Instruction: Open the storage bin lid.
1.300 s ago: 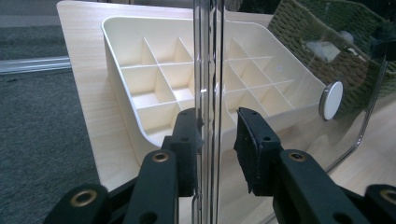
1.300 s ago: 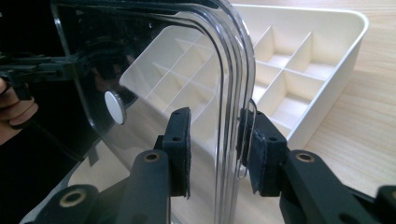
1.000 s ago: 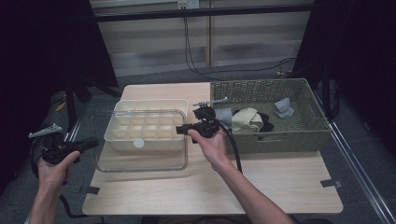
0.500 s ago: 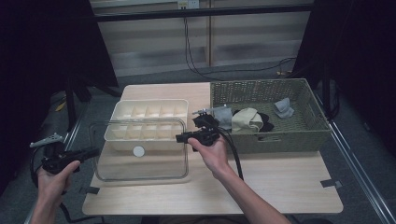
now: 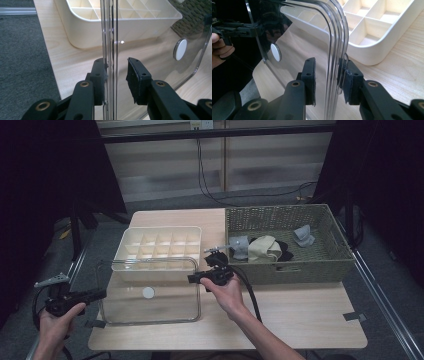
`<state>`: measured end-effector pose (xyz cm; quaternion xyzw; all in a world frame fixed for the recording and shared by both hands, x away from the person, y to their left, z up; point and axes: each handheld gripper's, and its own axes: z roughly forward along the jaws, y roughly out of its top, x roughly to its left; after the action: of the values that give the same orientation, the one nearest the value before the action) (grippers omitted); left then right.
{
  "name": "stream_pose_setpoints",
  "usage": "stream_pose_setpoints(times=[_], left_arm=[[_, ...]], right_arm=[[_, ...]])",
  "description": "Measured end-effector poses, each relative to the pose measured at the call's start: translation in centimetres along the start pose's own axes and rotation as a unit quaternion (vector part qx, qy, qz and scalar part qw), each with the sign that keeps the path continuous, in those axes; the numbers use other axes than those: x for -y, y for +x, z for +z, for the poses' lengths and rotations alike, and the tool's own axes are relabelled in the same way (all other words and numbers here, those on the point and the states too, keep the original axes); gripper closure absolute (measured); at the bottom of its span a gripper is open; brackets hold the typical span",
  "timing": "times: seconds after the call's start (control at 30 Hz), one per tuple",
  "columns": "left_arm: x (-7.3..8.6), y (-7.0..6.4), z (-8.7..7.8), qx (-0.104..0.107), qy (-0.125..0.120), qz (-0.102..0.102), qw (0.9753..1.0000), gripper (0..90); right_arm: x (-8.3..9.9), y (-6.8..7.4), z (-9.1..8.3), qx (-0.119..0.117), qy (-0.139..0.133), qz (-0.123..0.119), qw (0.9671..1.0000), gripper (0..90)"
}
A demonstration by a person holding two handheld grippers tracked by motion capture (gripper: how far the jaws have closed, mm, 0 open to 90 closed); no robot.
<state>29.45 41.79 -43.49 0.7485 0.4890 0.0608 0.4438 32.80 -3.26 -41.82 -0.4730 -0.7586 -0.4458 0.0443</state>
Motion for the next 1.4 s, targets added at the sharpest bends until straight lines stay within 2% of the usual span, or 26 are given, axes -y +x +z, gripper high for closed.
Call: stream_pose_setpoints(times=[0.23,0.6,0.73,0.93,1.4], left_arm=[[1.0,0.3,0.7,0.001,0.011,-0.010,0.9999,66.1],[1.3,0.3,1.0,-0.003,0.025,-0.008,0.9997,61.7],[1.6,0.4,1.2,-0.001,0.028,-0.008,0.9996,60.3],[2.0,0.6,1.4,-0.001,0.030,-0.020,0.9993,57.7],[2.7,0.6,2.0,-0.003,0.046,-0.022,0.9987,52.5]], right_arm=[[0.7,-0.1,0.8,0.015,0.011,-0.007,0.9998,66.2],[1.7,0.2,1.5,0.032,0.021,-0.015,0.9992,61.3],[2.1,0.0,1.9,0.027,0.025,-0.008,0.9993,60.2],[2.5,0.0,2.3,0.027,0.031,-0.008,0.9991,58.5],[3.5,-0.3,3.1,0.029,0.045,-0.006,0.9985,54.9]])
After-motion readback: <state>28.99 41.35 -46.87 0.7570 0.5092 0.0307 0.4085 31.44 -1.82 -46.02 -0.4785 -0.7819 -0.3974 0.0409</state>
